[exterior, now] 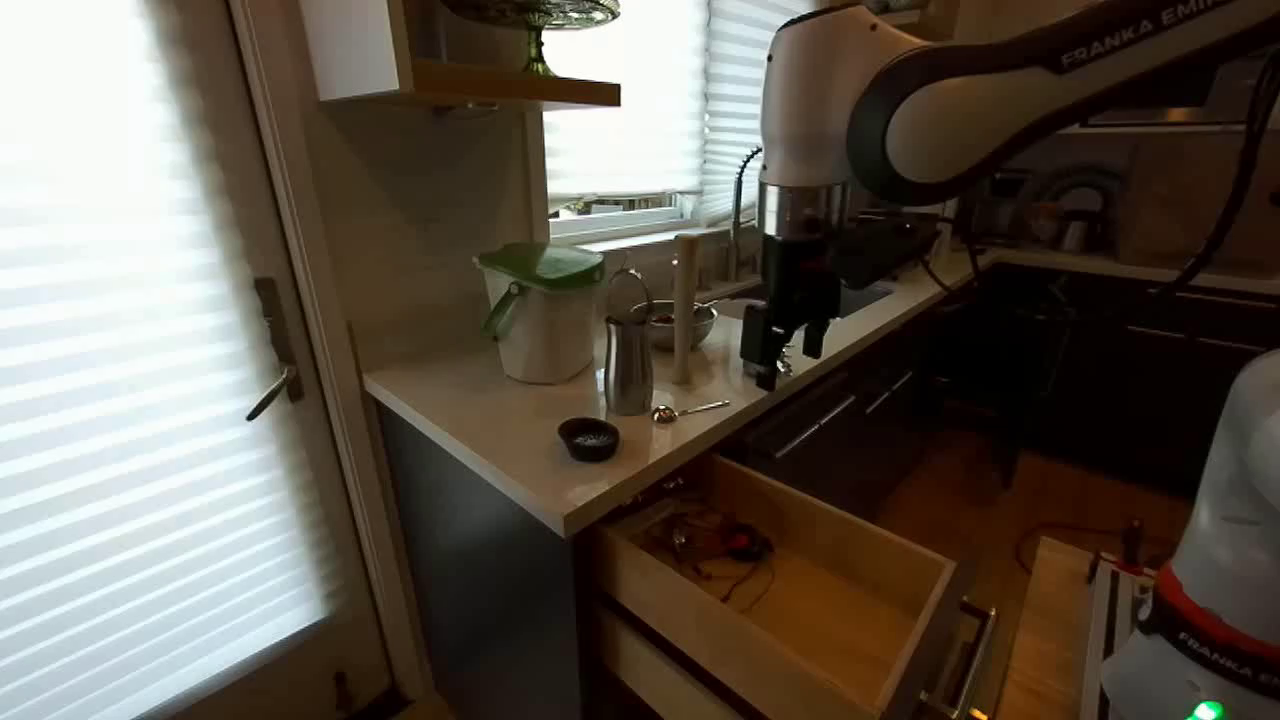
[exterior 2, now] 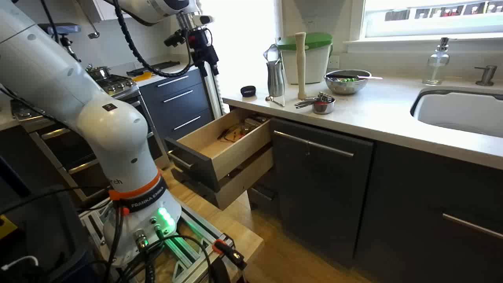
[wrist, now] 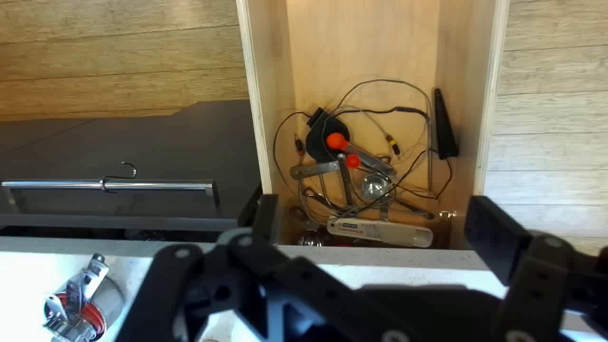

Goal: Close the top left opened drawer

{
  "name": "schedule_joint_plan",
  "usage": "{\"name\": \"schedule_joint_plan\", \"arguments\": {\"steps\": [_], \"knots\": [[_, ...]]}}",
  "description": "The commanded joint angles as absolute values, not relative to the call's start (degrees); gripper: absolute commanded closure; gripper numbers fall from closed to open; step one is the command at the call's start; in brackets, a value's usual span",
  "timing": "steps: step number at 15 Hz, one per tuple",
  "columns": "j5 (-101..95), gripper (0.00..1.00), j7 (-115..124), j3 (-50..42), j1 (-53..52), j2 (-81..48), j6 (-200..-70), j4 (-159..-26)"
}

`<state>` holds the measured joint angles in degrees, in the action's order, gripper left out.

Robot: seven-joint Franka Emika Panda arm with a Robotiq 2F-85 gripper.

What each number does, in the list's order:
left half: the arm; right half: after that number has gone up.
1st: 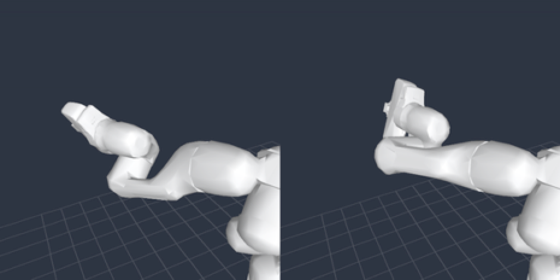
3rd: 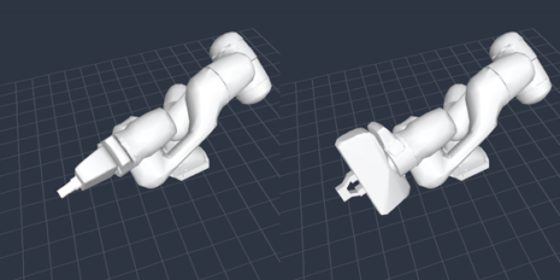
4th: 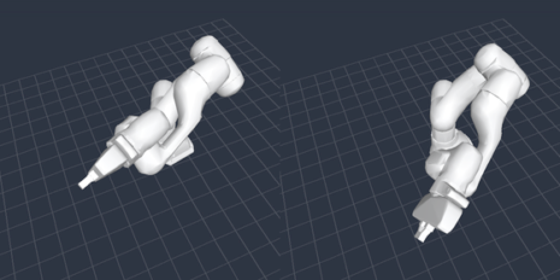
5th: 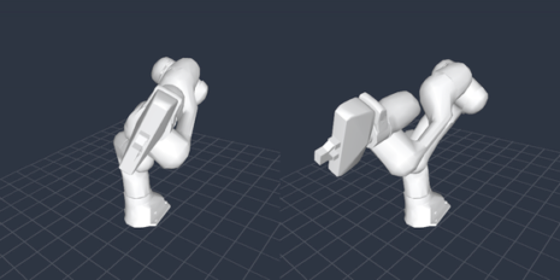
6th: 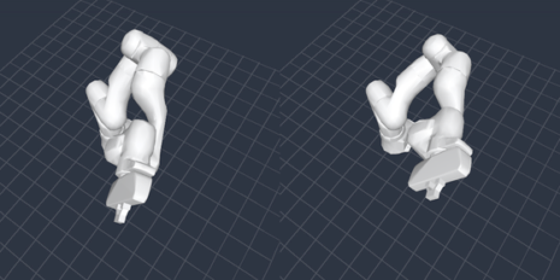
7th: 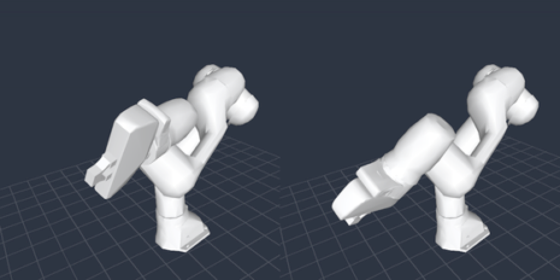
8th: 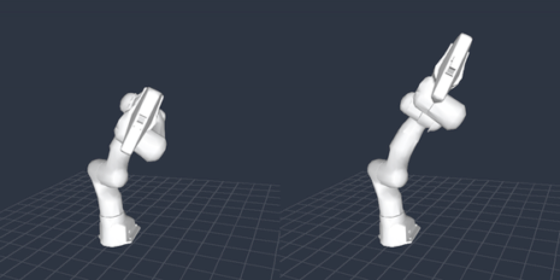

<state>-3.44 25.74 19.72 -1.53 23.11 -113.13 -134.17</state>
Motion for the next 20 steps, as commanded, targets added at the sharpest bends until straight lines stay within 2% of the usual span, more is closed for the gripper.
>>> {"name": "schedule_joint_plan", "arguments": {"steps": [1,8,20], "knots": [[-4.17,0.0,26.32,18.16,-3.29,22.84,-112.96,-134.06],[0.48,0.0,23.24,17.08,-6.85,21.27,-112.32,-137.57],[6.15,0.0,4.44,13.29,-13.84,28.89,-108.85,-158.5]]}}
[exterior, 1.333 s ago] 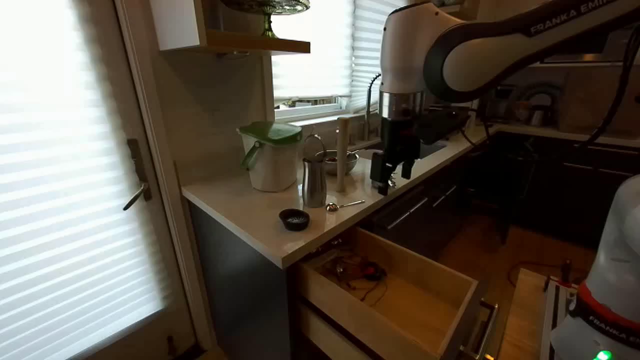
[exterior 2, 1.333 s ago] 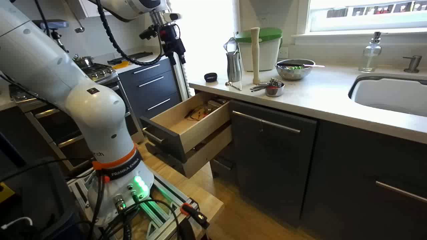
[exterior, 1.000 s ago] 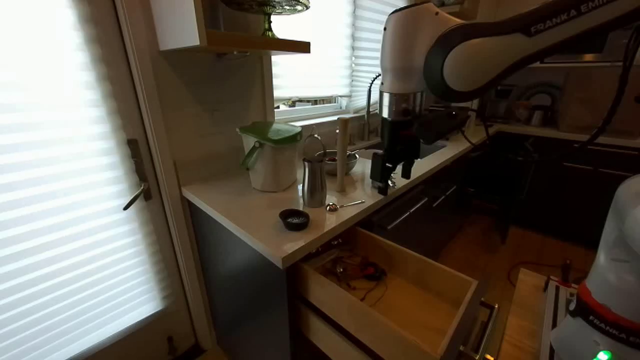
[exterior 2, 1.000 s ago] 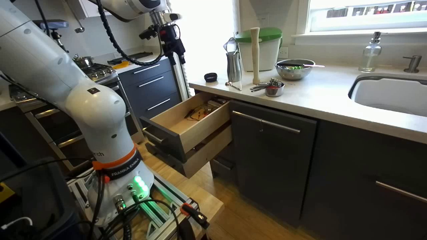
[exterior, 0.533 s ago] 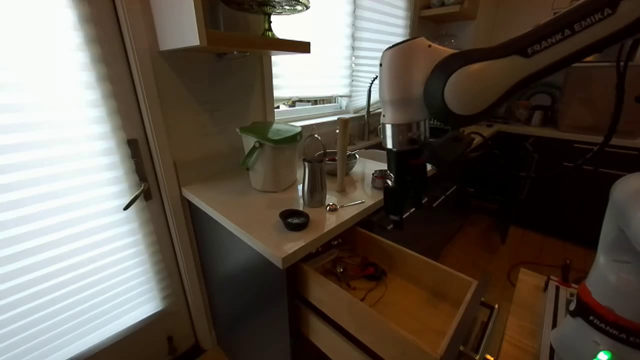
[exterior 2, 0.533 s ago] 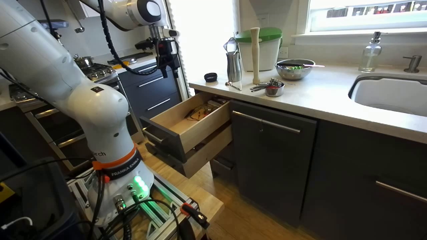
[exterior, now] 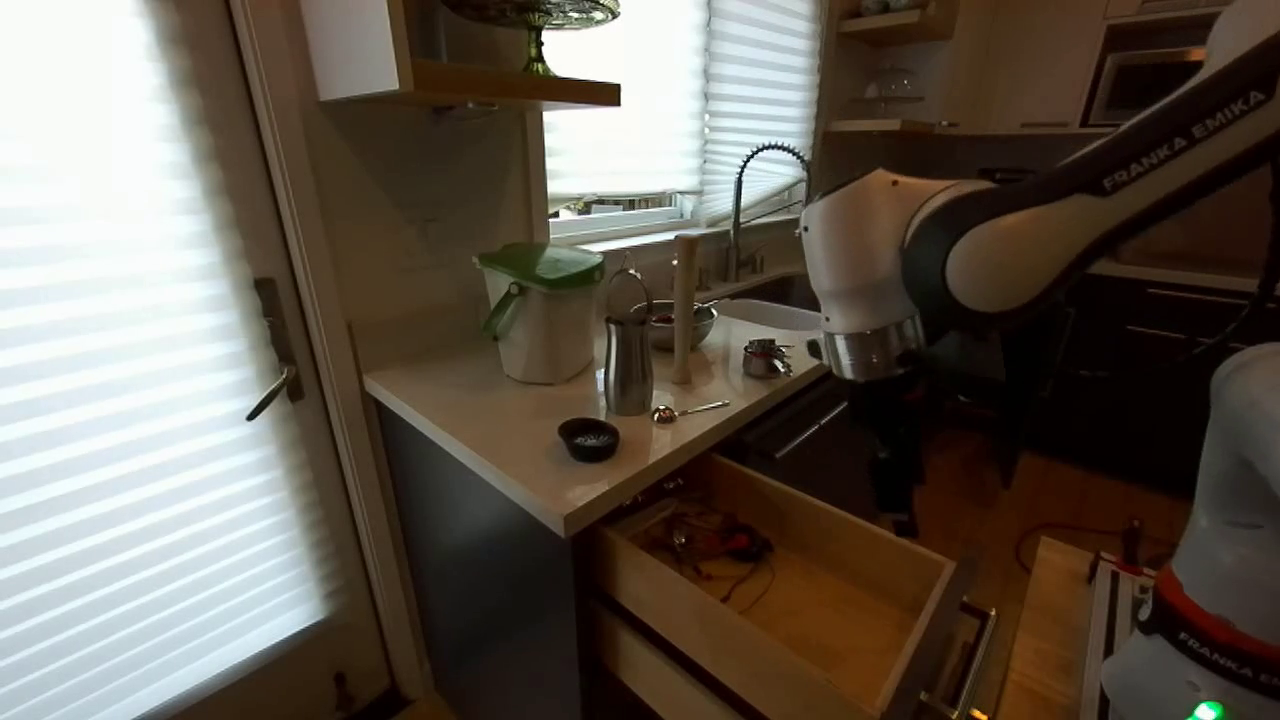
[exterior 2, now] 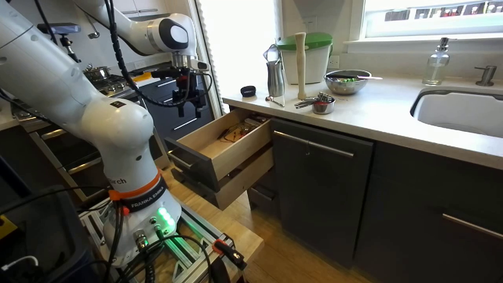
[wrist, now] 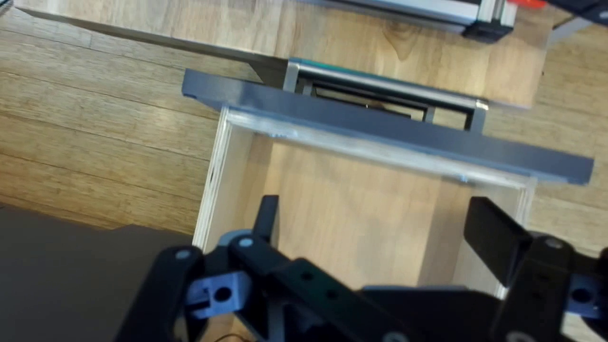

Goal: Close the top left opened drawer

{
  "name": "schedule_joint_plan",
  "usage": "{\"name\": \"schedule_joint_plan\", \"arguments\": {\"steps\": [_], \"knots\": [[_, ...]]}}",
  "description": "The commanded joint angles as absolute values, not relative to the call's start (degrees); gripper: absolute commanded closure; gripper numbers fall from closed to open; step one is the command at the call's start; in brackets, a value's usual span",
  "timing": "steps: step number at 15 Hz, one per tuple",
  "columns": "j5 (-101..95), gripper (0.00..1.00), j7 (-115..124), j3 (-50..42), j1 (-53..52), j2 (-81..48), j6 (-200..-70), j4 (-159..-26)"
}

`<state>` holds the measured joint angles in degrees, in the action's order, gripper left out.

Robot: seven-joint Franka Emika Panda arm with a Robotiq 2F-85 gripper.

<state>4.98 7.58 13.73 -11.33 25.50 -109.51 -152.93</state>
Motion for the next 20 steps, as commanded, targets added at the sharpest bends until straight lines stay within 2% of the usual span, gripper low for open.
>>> {"name": "schedule_joint_plan", "arguments": {"steps": [1,6,11,20], "knots": [[5.31,0.0,4.72,13.71,-14.09,28.86,-108.02,-159.64],[4.09,0.0,6.14,13.65,-13.59,27.42,-107.62,-158.93],[3.62,0.0,10.05,15.04,-13.0,18.12,-102.0,-157.35],[5.46,0.0,9.78,16.2,-15.15,9.58,-107.27,-157.7]]}}
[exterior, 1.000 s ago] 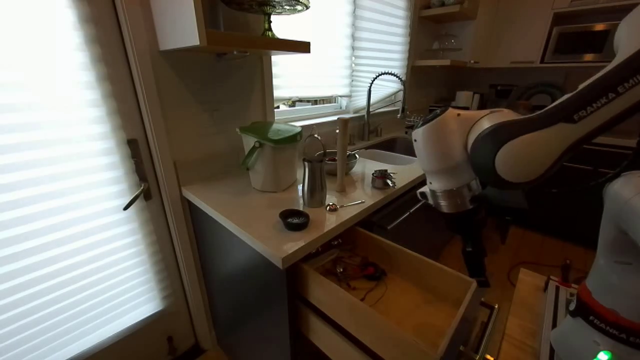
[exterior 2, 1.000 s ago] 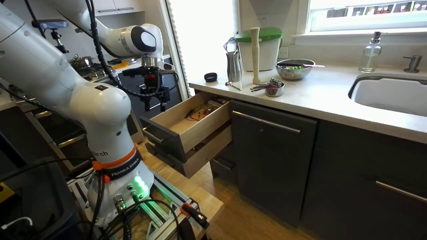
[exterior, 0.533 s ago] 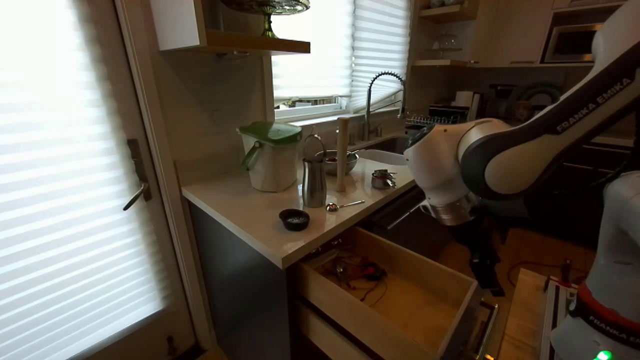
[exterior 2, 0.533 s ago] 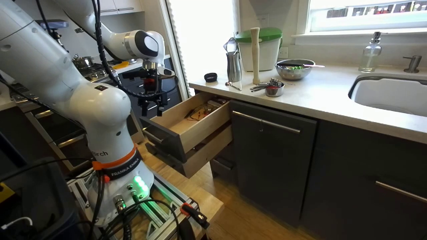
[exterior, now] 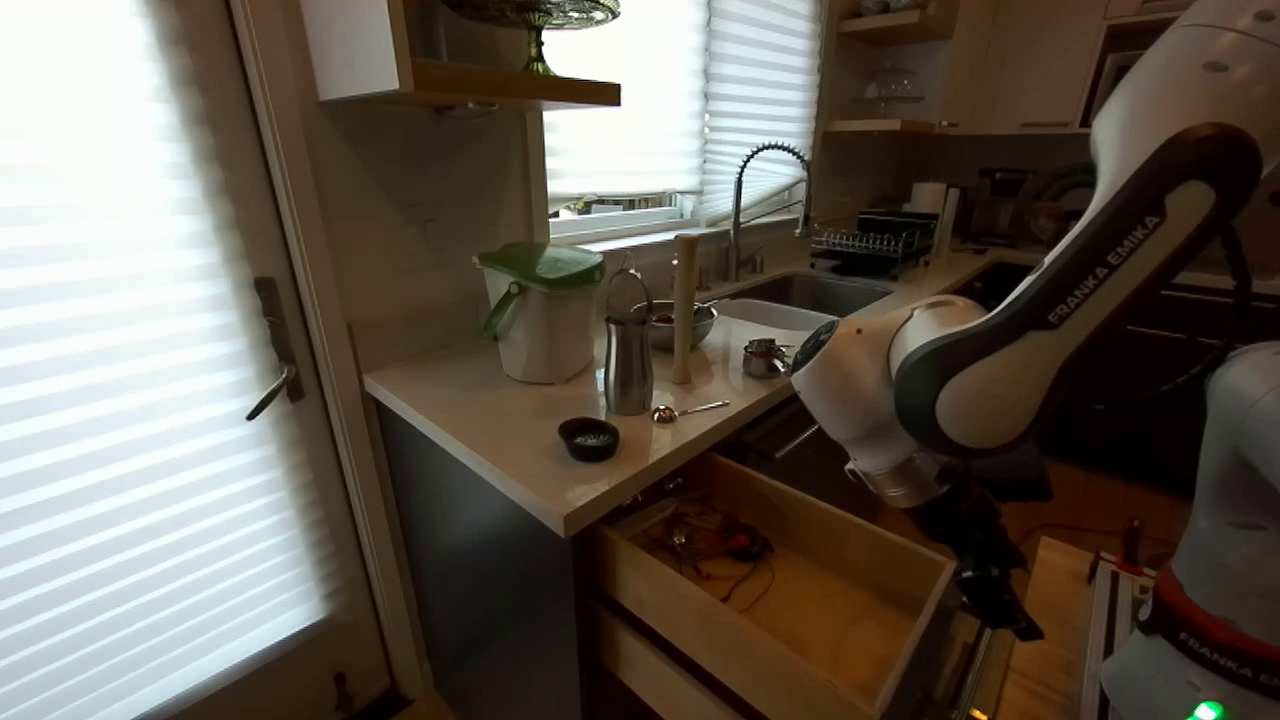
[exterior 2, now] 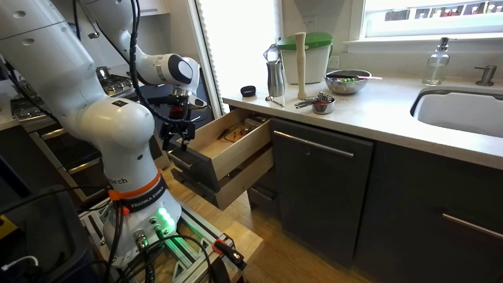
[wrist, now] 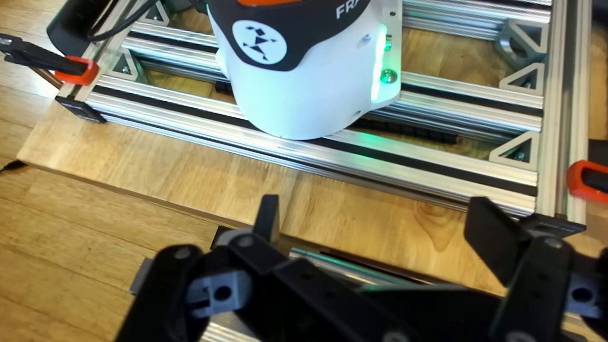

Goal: Close the top left opened drawer

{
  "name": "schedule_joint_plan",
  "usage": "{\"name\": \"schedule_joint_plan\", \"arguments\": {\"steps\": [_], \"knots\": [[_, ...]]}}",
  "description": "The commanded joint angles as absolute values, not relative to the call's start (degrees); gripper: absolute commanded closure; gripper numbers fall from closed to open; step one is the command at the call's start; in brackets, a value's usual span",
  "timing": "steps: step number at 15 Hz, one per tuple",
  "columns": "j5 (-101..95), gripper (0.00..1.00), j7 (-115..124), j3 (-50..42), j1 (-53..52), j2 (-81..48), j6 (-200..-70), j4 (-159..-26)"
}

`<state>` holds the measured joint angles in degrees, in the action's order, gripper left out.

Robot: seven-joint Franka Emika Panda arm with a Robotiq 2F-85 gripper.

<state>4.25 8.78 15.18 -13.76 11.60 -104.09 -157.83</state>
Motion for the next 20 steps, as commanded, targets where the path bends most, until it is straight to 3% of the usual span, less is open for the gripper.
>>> {"name": "schedule_joint_plan", "arguments": {"steps": [1,12,20], "knots": [[5.33,0.0,10.0,16.54,-15.47,8.97,-108.83,-157.64],[6.16,0.0,12.96,17.87,-16.97,4.49,-121.53,-157.51],[-9.0,0.0,35.07,18.32,-14.97,6.55,-127.78,-158.84]]}}
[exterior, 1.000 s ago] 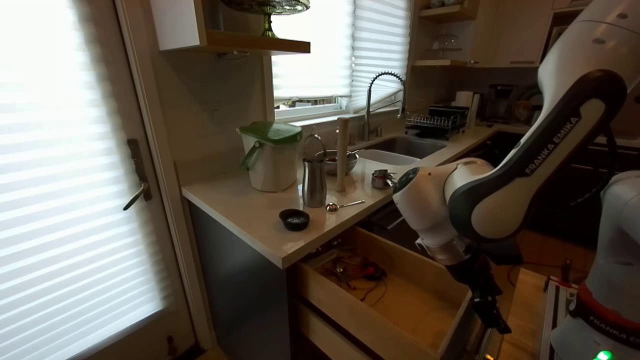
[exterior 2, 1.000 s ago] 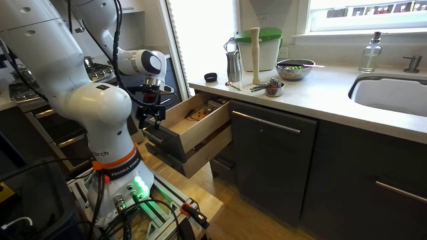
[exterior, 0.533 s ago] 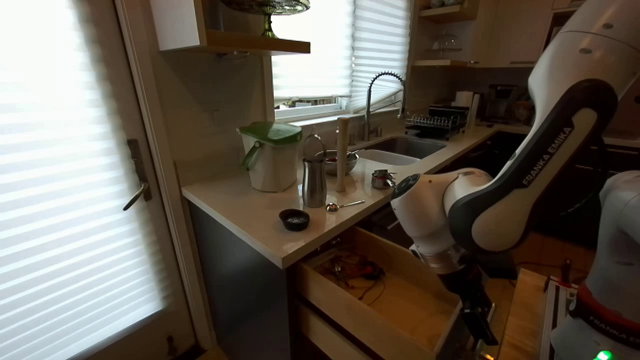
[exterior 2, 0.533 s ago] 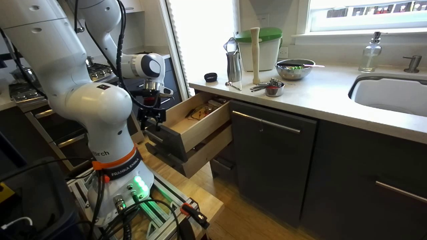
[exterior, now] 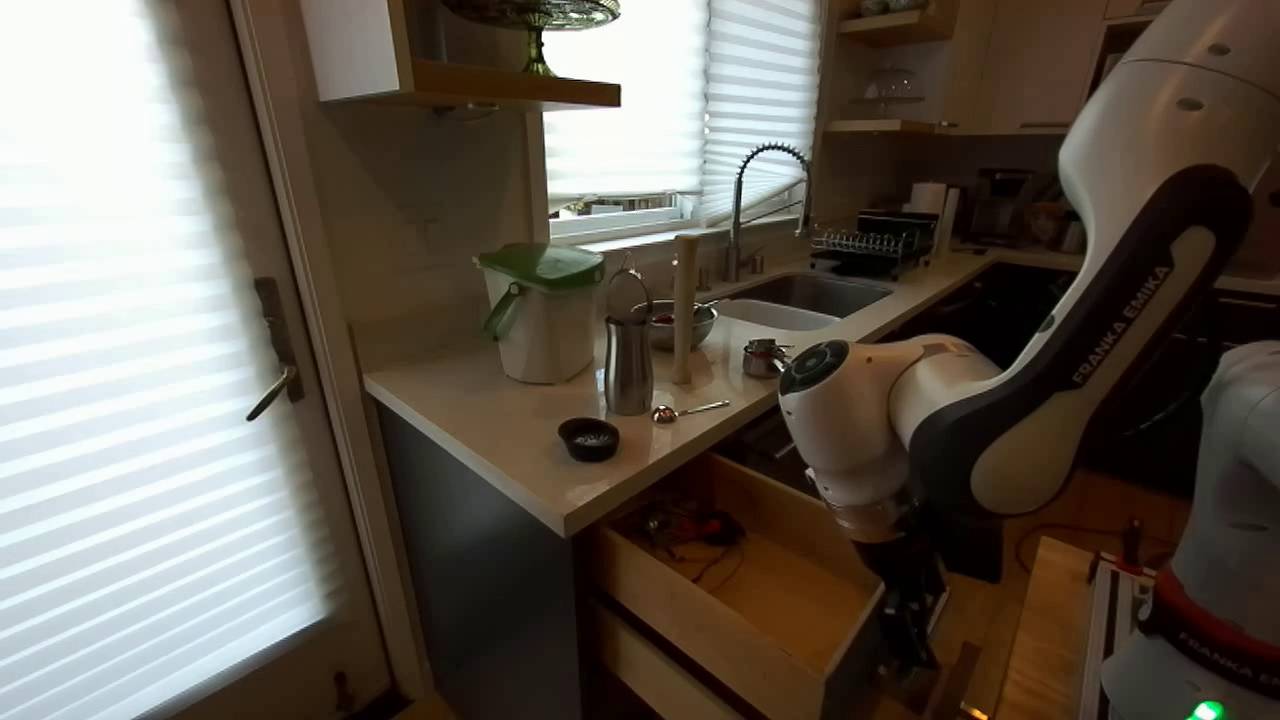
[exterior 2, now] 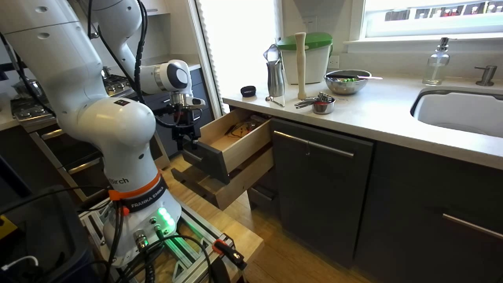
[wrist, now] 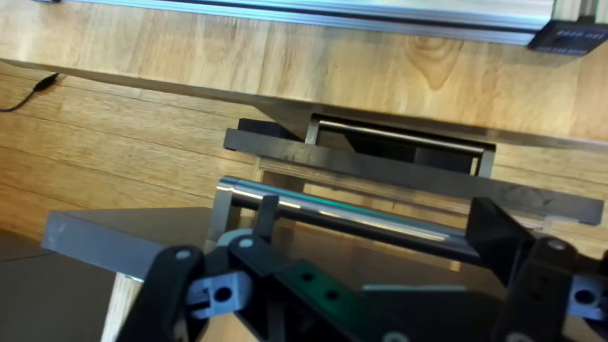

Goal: Close the top left opened drawer

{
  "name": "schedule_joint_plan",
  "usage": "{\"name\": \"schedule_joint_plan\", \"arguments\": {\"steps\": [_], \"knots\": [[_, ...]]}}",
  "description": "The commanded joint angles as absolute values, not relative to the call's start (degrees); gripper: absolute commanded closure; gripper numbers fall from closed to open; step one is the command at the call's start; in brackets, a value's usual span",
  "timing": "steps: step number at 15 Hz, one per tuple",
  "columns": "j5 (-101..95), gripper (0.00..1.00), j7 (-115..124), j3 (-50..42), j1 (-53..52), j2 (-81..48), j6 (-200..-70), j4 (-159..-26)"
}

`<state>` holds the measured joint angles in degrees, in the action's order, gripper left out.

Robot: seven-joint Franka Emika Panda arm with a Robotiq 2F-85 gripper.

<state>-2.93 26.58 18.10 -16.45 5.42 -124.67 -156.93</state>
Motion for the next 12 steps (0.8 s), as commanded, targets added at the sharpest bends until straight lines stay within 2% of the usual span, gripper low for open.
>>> {"name": "schedule_joint_plan", "arguments": {"steps": [1,8,12], "knots": [[-10.91,0.0,38.21,18.13,-14.47,6.85,-127.95,-158.58],[-21.07,0.0,54.07,14.05,-8.71,4.23,-131.9,-153.34],[-15.26,0.0,40.21,12.72,-10.04,7.75,-141.25,-156.64]]}}
